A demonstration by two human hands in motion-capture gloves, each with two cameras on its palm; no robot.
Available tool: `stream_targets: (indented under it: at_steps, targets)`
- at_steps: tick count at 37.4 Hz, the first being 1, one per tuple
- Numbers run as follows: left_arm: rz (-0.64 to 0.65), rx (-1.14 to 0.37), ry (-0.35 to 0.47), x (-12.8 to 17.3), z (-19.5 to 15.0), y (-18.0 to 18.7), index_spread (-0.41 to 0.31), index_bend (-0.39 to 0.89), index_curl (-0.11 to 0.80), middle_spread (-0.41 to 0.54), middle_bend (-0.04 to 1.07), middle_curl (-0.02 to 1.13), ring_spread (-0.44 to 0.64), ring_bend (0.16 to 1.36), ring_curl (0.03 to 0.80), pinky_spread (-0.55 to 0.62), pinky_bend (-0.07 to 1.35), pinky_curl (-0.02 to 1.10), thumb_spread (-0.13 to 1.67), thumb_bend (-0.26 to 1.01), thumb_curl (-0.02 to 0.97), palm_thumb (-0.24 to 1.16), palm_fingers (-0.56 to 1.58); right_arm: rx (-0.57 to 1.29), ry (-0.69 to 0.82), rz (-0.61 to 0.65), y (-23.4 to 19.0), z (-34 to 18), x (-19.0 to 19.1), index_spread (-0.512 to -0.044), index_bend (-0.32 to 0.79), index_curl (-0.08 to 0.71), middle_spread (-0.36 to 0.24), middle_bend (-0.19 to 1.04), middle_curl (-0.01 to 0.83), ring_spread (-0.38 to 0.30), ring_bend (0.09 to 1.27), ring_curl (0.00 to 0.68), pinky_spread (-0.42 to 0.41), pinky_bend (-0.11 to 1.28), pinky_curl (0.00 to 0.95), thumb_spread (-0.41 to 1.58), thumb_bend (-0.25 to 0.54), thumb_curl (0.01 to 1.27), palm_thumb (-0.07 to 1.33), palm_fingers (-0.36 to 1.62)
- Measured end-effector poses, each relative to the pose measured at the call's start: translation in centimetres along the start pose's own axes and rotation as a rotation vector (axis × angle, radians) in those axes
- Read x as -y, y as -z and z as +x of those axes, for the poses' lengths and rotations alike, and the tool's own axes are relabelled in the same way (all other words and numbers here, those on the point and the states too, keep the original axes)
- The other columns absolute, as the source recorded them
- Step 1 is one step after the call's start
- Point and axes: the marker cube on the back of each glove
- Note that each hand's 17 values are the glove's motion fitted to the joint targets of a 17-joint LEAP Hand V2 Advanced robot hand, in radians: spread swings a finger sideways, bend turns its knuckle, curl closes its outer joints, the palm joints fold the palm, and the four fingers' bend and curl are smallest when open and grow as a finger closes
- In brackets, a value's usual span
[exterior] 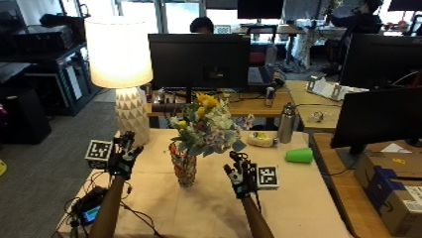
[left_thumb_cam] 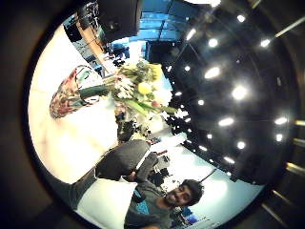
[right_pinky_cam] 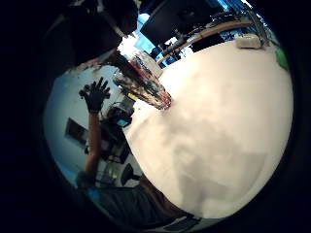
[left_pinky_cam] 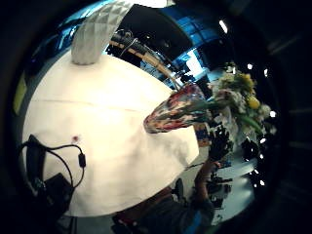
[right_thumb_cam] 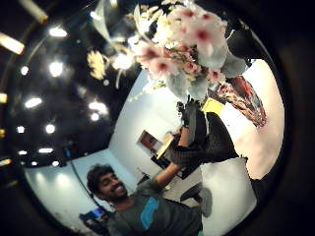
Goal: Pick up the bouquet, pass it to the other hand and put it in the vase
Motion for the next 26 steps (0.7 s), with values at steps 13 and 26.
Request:
stream_targets:
  at_steps: [13,26]
  targets:
    - [-0.020,-0.017,-0.131,-2.3,5.8,2.3,-0.031,0.10,0.058,0.126,0.28,0.17,0.33,0.61,0.192,0.49,0.32,0.15,0.67,-0.02,0.177,0.20,0.09,0.071,0.027,0.015,0.5,-2.3,-0.4,-0.268,0.21,0.259,-0.092,0.31,0.233,-0.009,0.31,0.228,0.283,0.30,0.210,0.84,0.313,0.25,0.64,0.76]
    - [-0.039,-0.011,-0.150,-2.4,6.2,0.8,-0.047,0.13,0.126,0.125,0.30,0.24,0.36,0.65,0.222,0.55,0.33,0.20,0.75,-0.03,0.248,0.19,0.07,-0.051,0.106,0.021,0.7,-0.5,0.3,-0.295,0.17,0.315,-0.101,0.25,0.300,-0.007,0.27,0.271,0.321,0.27,0.260,1.00,0.221,0.33,0.68,0.75]
